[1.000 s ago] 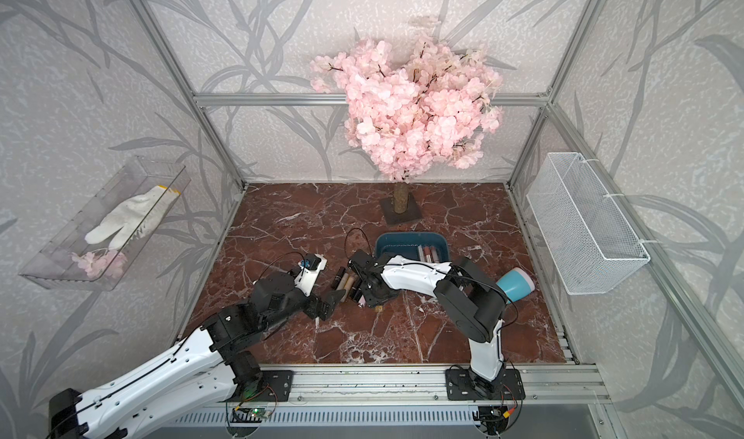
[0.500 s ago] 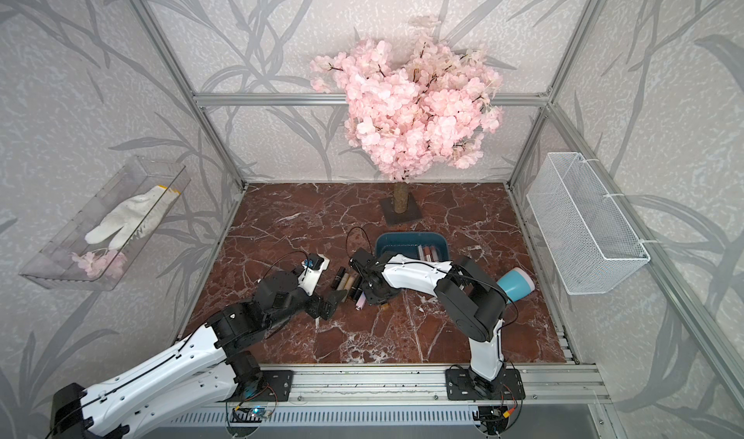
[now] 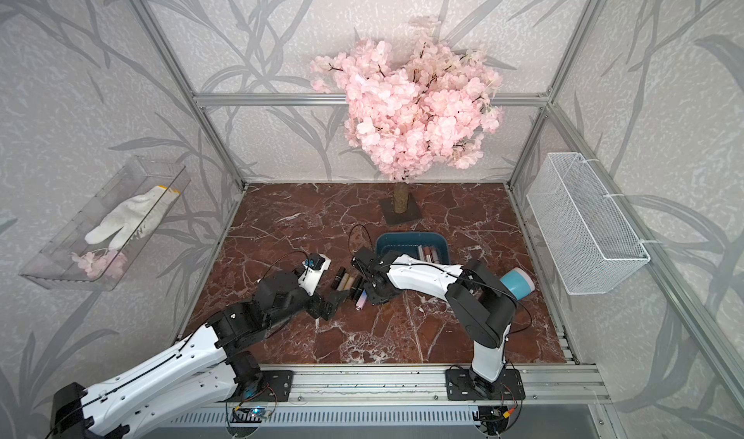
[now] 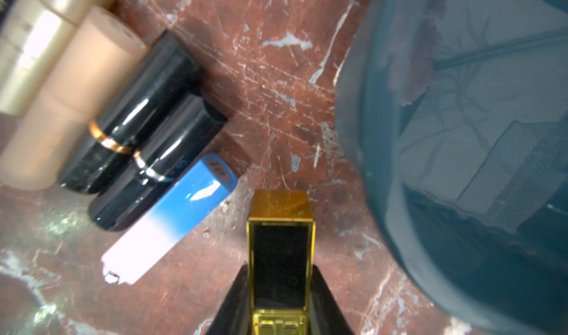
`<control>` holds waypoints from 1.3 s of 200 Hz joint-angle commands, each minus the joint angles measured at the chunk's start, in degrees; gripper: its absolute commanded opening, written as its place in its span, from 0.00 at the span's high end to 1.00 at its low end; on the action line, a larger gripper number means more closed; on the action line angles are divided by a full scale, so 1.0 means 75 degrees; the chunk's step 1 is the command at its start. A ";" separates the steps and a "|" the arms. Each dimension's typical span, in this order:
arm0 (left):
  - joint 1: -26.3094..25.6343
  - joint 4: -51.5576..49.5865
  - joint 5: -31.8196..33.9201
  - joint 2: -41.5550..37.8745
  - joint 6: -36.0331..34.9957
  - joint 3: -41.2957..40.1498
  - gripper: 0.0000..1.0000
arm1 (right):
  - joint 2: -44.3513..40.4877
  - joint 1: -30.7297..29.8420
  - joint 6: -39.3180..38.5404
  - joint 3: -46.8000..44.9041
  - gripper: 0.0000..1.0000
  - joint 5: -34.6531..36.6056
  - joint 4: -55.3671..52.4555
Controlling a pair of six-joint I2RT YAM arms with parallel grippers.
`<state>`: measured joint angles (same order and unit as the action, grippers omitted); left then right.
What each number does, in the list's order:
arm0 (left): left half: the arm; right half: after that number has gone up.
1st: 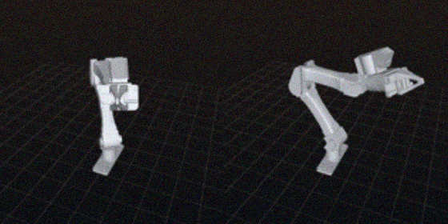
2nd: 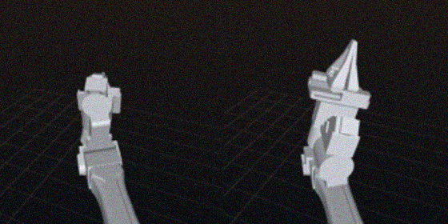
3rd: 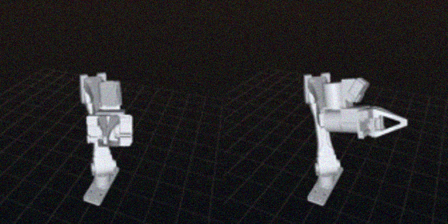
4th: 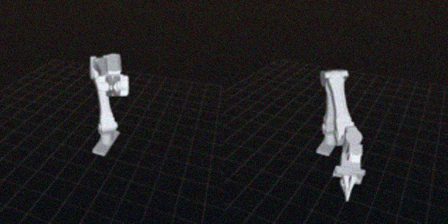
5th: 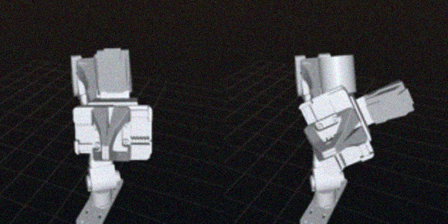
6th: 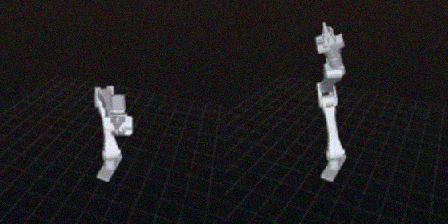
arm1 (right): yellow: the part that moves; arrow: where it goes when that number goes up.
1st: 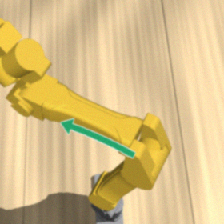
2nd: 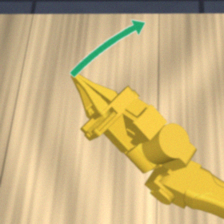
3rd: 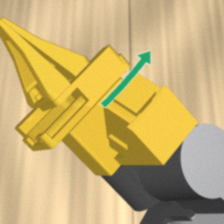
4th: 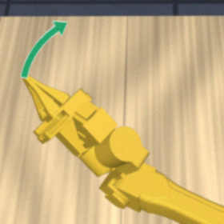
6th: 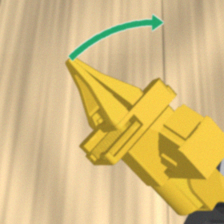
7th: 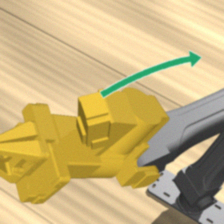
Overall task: Put the lipstick into the storage box
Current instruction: Pick up the lipstick at the center of the board, then place the lipstick in the storage box.
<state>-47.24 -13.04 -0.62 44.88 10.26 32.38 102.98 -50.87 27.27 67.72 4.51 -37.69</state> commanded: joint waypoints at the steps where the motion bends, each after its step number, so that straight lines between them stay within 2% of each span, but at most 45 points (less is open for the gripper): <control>1: -0.0017 0.0145 -0.0365 -0.0065 -0.0105 0.0007 0.00 | -0.0484 0.0009 -0.0093 -0.0163 0.81 0.0113 -0.0200; 64: -0.0029 0.0238 -0.0548 -0.0159 -0.0167 -0.0035 0.00 | -0.1196 -0.0002 -0.0223 -0.0443 0.81 -0.0020 -0.0195; 157: -0.0029 0.0582 -0.0751 0.0271 -0.0608 0.0146 0.00 | -0.1844 0.0157 -0.0333 -0.0065 0.81 -0.1172 0.0047; 216: -0.0035 0.0694 -0.0701 0.0595 -0.1250 0.0413 0.00 | -0.2124 0.1199 -0.0227 0.0452 0.80 -0.1679 0.0219; 260: -0.0029 0.0801 -0.0932 0.1332 -0.1918 0.0779 0.00 | -0.1930 0.2305 -0.0204 0.0787 0.81 -0.1953 0.0248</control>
<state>-47.27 -8.54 -6.09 52.31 0.23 35.35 88.14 -36.99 25.30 70.83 -8.47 -35.99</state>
